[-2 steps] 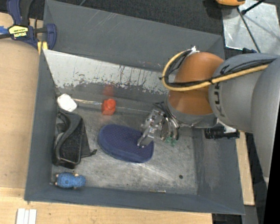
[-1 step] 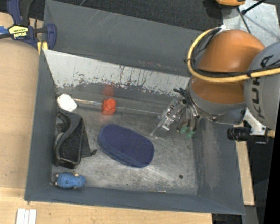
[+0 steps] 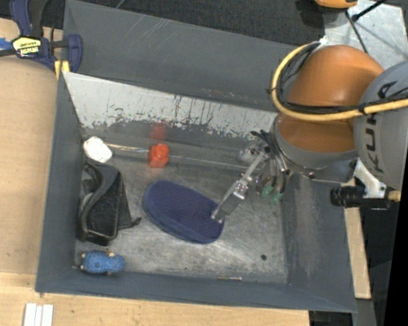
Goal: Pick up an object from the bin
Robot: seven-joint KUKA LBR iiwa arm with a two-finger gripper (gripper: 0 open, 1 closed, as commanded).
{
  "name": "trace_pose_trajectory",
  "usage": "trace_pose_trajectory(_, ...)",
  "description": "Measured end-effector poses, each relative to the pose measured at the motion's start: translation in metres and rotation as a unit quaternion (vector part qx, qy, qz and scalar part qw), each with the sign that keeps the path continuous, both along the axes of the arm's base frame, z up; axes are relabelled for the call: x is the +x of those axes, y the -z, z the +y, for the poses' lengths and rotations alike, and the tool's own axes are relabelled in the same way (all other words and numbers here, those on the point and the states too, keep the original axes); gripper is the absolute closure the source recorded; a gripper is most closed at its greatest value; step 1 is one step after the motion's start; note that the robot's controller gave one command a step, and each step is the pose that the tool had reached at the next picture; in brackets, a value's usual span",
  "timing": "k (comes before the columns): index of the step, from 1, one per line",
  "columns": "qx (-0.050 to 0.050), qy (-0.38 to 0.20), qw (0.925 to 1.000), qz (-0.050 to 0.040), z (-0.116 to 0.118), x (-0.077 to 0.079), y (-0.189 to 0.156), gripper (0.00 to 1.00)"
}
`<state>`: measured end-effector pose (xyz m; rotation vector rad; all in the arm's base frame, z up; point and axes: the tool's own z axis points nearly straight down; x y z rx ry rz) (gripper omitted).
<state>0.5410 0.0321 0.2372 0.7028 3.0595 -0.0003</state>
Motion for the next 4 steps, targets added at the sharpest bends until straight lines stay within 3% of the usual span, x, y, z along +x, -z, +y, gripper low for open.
trace_pose_trajectory(1, 0.0, -0.047, 0.9989, -0.0038, 0.064, 0.002, 0.164, 0.0)
trace_pose_trajectory(2, 0.0, -0.047, 0.9989, -0.0093, 0.063, 0.005, 0.158, 1.0)
trace_pose_trajectory(3, 0.0, -0.089, 0.996, -0.0047, 0.063, 0.021, 0.022, 1.0)
trace_pose_trajectory(4, 0.0, -0.226, 0.9741, 0.0008, 0.079, -0.031, 0.024, 1.0)
